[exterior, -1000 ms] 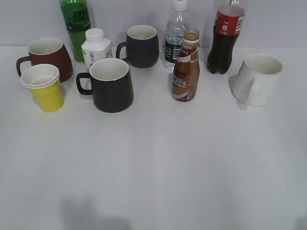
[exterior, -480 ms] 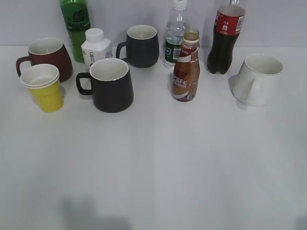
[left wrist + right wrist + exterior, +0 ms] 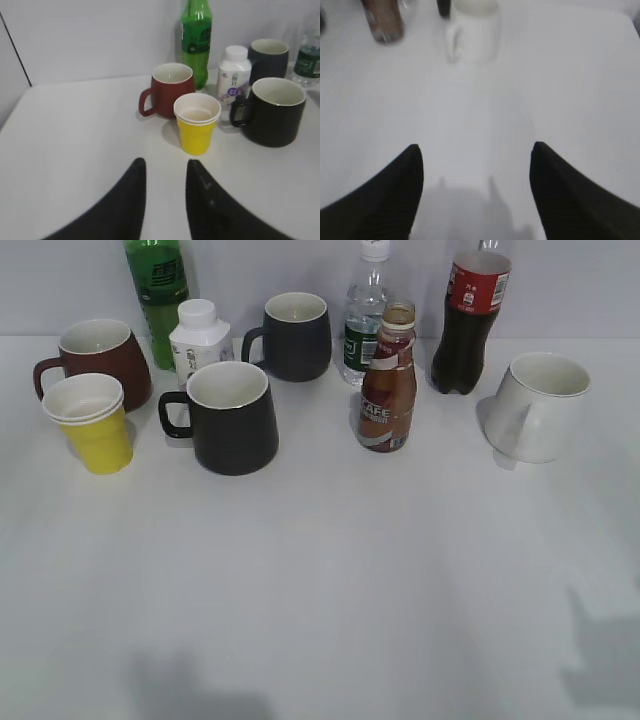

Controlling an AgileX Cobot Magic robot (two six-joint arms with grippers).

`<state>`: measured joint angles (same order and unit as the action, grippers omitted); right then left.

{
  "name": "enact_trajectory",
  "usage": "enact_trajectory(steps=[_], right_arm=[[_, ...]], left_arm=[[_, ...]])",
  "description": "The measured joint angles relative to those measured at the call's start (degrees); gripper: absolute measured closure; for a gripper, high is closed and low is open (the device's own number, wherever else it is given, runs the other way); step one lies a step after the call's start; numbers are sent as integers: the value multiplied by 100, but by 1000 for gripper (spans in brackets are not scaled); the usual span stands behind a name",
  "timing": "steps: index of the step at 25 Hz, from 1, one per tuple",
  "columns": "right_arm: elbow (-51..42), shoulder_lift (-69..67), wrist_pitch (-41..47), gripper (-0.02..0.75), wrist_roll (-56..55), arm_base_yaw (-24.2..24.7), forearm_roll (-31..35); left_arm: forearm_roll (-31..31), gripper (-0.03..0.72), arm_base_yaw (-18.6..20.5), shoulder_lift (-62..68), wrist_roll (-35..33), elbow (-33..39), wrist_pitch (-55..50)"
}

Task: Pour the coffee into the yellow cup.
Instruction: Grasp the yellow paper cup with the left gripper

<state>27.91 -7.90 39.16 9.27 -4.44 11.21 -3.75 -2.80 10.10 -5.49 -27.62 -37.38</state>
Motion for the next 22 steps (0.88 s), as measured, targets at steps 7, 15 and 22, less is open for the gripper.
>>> enact_trajectory(steps=[7, 15, 22], right_arm=[[-770, -749, -1726, 237, 0, -195, 201], [-1075, -1532, -3012, 237, 0, -334, 218], [-1079, -2939, -4136, 237, 0, -334, 288]], left_arm=[[-312, 321, 0, 2161, 0, 643, 2825], [-751, 113, -16, 4494, 0, 665, 4343], [-1067, 101, -786, 5192, 0, 769, 4507]])
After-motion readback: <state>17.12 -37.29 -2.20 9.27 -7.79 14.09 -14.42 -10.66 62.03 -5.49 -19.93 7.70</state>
